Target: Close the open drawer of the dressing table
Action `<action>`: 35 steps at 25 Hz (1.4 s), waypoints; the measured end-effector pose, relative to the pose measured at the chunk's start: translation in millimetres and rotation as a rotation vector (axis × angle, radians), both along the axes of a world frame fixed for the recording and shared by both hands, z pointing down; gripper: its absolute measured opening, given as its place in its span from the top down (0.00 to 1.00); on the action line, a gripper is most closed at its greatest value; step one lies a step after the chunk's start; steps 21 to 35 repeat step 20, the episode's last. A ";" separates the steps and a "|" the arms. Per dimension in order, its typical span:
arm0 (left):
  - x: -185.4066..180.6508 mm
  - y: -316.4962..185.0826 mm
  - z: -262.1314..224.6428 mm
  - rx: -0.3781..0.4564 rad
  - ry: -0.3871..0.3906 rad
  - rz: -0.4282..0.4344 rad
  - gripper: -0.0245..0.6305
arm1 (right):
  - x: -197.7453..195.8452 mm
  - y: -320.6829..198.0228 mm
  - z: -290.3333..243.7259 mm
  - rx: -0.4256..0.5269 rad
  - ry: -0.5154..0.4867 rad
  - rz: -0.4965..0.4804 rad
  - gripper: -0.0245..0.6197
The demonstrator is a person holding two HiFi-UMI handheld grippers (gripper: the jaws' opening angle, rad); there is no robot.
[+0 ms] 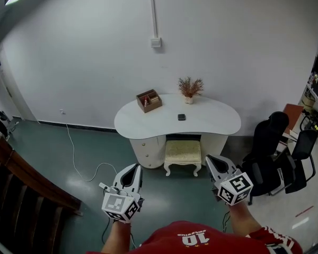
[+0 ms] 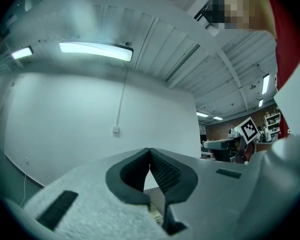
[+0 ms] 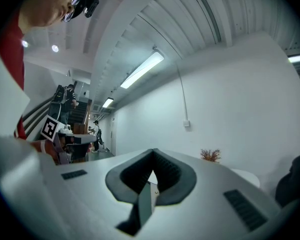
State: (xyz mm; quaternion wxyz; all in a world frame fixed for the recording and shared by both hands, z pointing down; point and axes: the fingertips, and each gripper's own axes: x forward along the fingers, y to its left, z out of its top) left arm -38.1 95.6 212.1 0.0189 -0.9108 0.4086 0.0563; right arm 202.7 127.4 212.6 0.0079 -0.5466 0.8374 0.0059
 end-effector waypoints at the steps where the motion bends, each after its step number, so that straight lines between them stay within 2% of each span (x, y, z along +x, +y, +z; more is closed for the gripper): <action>1: -0.6 -1.4 0.3 0.001 -0.003 -0.004 0.98 | 0.1 -1.7 -0.2 -0.001 -0.001 0.000 0.96; 8: 9.4 -10.3 7.1 0.013 -0.039 -0.006 0.98 | -2.0 -7.0 6.9 -0.007 0.013 0.001 0.96; 20: 12.6 -25.3 7.0 0.012 -0.024 -0.020 0.98 | 24.5 -15.7 18.2 -0.022 0.012 0.064 0.96; 35: 12.6 -25.3 7.0 0.012 -0.024 -0.020 0.98 | 24.5 -15.7 18.2 -0.022 0.012 0.064 0.96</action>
